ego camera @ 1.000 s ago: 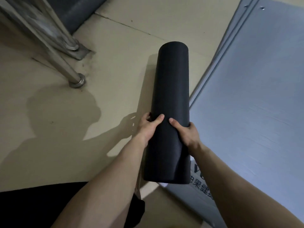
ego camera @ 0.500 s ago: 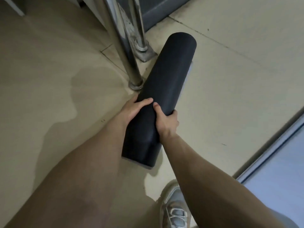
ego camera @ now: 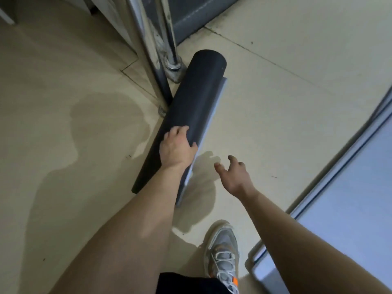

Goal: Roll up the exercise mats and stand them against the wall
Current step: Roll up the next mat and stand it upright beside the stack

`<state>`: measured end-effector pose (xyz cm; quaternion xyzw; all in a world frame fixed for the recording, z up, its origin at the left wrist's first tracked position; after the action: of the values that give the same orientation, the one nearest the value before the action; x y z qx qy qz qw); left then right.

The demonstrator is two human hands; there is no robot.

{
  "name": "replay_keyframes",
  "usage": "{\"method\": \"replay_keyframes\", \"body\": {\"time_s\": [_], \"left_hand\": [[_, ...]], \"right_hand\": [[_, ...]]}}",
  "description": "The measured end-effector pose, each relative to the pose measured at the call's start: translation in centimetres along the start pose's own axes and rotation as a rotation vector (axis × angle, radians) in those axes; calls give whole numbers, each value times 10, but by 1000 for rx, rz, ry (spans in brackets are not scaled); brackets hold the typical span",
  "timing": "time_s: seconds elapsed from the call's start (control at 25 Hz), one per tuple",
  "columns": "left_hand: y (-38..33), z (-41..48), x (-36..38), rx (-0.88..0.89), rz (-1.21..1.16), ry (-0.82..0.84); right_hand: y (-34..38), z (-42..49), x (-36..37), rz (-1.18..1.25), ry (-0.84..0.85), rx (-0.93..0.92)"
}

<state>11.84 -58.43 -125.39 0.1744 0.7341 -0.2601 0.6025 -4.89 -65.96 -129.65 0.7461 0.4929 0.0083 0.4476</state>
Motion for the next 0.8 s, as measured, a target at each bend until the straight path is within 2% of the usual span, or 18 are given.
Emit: {"method": "replay_keyframes", "body": {"time_s": [0.12,0.24,0.32,0.44,0.52,0.6,0.8], "left_hand": [[-80,-53,14,248,60,183],[-168,-127,44,533,175,361],[-228,-184,65,705,255,452],[-293,-257,95,872,303,528],[-318,-311,126,965,357,600],[-319,-366,164,1071,457,692],[-269,-426,220,1221,928,596]], "right_hand": [[-79,-50,-78,-110,-112,70],[-179,-115,-168,-148,-270,228],[-249,-163,-222,-151,-364,338],[-333,-223,-266,-154,-399,453],[-384,-255,-276,-177,-386,488],[-431,-280,-266,-239,-304,484],[-482,-298,-190,-426,-152,402]]}}
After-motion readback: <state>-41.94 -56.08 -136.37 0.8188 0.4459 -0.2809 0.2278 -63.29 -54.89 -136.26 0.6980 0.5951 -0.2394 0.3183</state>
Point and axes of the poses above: each hand's wrist, its own z-axis towards the middle knuckle, its own x-axis out of the palm, y = z × x, the point moved 2 cm from there along z, towards the middle knuckle, and after that the axes turned 9 degrees about z, right-handed, at the moved point
